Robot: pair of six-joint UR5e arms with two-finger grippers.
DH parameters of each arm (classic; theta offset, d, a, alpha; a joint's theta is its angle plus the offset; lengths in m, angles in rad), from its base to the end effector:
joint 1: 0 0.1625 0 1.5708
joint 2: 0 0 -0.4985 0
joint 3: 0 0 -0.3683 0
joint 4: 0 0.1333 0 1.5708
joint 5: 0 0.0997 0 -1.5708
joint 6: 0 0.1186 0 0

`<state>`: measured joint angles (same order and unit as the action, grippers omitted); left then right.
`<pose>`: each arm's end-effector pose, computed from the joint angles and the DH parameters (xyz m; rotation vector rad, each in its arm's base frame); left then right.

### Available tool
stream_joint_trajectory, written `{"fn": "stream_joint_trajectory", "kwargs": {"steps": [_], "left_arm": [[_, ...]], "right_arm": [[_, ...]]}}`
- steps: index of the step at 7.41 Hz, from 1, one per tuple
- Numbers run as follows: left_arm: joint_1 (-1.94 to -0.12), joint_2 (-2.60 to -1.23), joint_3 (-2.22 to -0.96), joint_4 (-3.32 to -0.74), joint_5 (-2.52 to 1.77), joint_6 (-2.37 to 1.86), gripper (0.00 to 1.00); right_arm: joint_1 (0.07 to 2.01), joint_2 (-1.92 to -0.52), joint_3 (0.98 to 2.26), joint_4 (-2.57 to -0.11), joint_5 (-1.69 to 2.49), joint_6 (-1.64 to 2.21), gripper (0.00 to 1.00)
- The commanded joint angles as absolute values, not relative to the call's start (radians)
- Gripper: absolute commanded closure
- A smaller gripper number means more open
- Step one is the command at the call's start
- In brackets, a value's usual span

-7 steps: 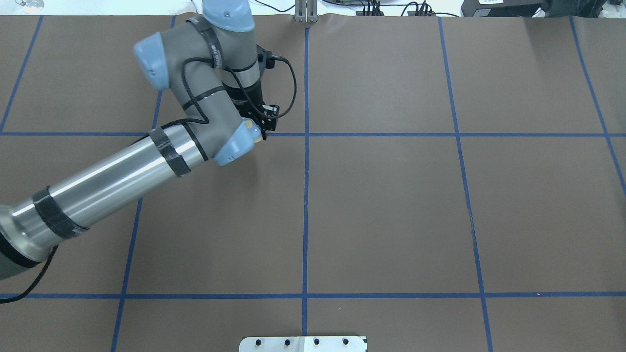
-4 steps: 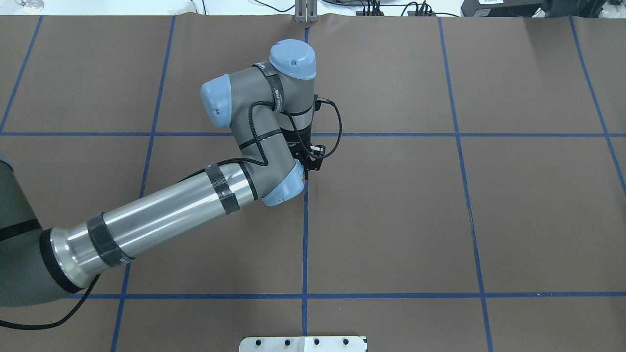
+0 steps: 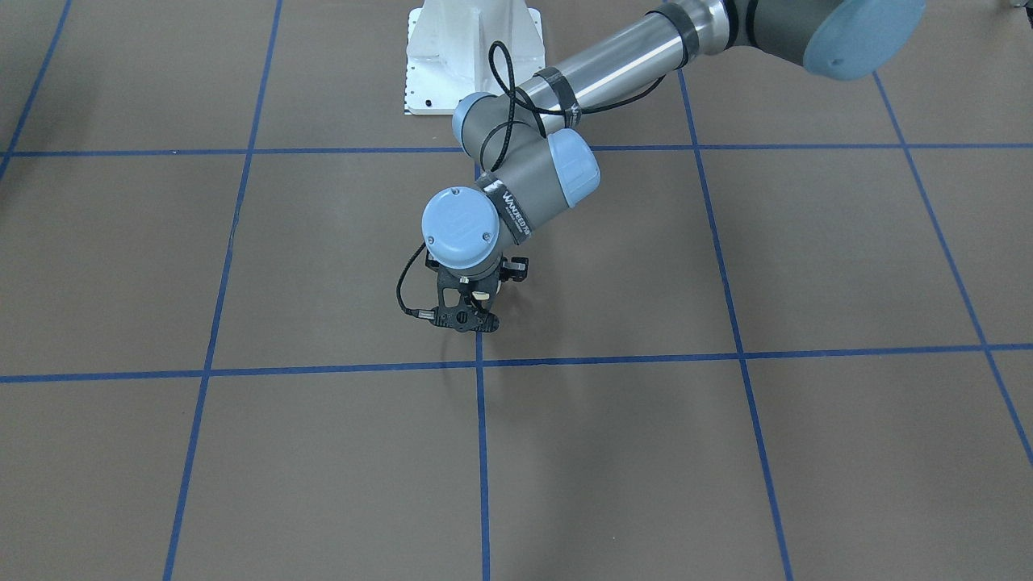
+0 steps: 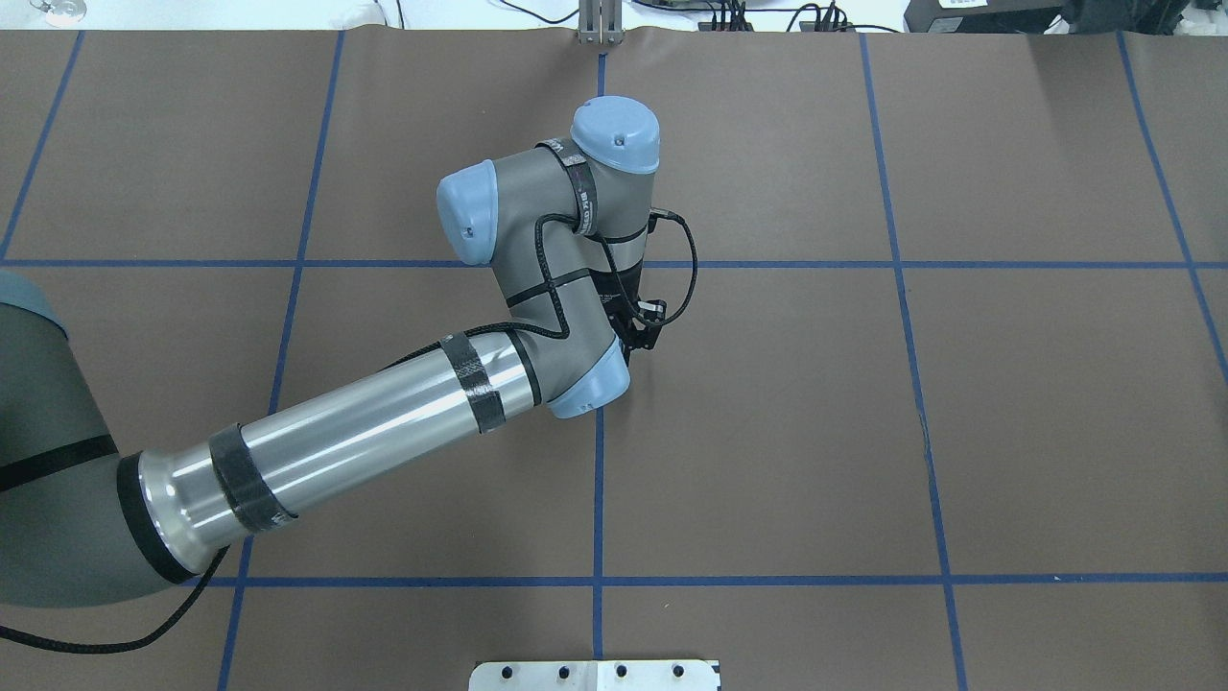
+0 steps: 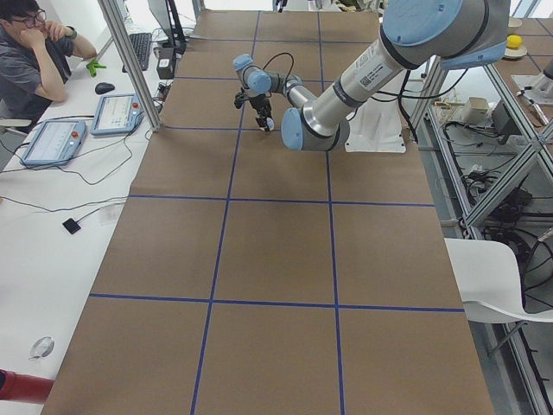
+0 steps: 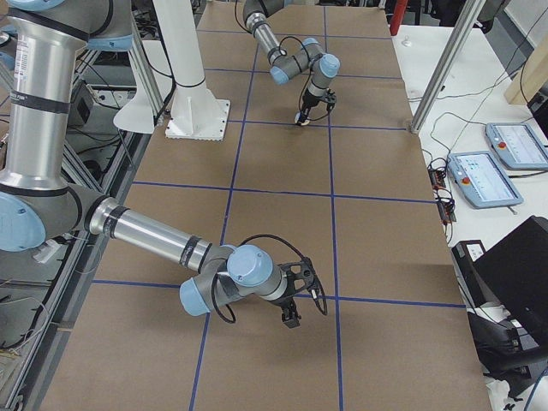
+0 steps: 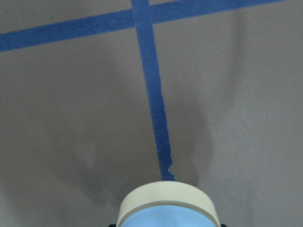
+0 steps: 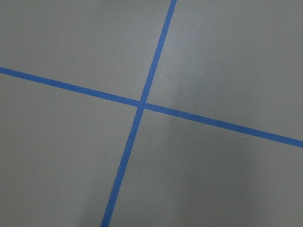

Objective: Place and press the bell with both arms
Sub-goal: 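Lower the bell onto the table center and open the left gripper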

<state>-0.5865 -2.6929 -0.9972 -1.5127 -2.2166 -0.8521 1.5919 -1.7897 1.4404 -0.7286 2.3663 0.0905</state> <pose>0.7120 -0.5475 0.2233 -0.2159 0.7619 0.2835 0.0563 -0.3638 0.8011 0.4385 -0.7936 -0.0921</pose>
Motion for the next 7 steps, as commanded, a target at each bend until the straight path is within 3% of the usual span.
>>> {"fn": "stream_joint_trajectory", "kwargs": {"steps": [1, 2, 3, 4, 7], "left_arm": [[-0.578, -2.692, -0.996, -1.517, -2.215, -0.85, 0.94], [-0.575, -2.691, -0.996, -1.516, -2.214, -0.851, 0.74], [-0.569, -2.688, -0.994, -1.516, -2.209, -0.851, 0.31], [-0.568, -2.688, -0.996, -1.516, -2.209, -0.851, 0.02], [-0.565, -2.688, -1.005, -1.514, -2.185, -0.851, 0.0]], "right_arm": [[1.592, -1.79, 1.44, -0.729, 2.365, 0.091, 0.0], [1.592, -1.789, 1.44, -0.73, 2.365, 0.091, 0.0], [1.592, -1.79, 1.44, -0.729, 2.367, 0.091, 0.0], [1.592, -1.79, 1.44, -0.729, 2.367, 0.091, 0.0], [1.592, -1.789, 1.442, -0.73, 2.367, 0.092, 0.0]]}}
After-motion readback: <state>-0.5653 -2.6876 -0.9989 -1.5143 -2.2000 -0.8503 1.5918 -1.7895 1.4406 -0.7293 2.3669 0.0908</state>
